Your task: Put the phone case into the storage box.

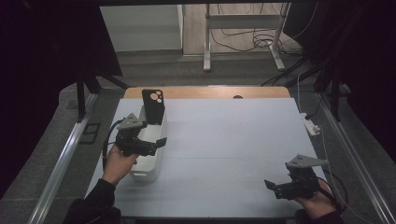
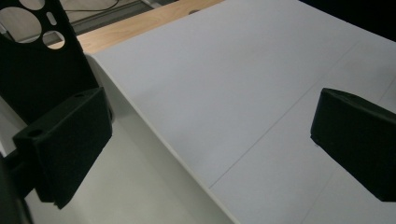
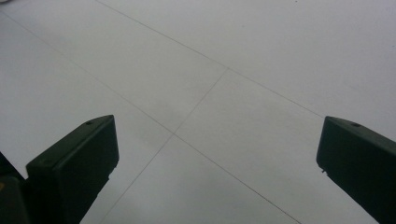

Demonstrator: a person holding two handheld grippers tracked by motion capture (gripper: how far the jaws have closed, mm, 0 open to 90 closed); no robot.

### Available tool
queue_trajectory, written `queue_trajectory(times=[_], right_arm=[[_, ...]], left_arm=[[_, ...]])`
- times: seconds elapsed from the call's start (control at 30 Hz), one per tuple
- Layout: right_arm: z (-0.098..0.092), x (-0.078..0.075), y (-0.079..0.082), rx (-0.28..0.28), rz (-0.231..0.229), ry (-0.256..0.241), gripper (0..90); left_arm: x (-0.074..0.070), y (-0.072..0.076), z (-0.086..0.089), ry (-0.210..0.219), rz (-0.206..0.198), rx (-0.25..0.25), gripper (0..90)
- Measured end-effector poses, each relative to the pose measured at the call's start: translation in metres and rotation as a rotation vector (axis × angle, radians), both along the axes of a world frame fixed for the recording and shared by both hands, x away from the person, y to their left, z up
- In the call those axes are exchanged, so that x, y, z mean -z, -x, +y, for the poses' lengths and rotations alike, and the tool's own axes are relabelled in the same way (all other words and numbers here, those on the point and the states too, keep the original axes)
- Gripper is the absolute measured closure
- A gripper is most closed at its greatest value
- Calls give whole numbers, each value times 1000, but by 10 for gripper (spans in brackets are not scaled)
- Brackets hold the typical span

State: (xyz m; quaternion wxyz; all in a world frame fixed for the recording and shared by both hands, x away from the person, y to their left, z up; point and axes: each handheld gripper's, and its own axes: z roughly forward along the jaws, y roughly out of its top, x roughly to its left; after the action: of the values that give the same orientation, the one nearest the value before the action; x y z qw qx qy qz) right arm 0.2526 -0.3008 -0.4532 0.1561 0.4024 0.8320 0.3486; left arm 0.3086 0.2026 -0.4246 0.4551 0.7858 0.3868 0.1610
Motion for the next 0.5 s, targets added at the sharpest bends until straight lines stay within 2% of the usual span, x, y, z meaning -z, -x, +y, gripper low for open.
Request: queue_trajectory(times=[0.5], right_arm=[[-3, -1, 0, 26, -25, -6, 0]], left_arm=[[0, 22, 2, -4, 2, 5, 0]])
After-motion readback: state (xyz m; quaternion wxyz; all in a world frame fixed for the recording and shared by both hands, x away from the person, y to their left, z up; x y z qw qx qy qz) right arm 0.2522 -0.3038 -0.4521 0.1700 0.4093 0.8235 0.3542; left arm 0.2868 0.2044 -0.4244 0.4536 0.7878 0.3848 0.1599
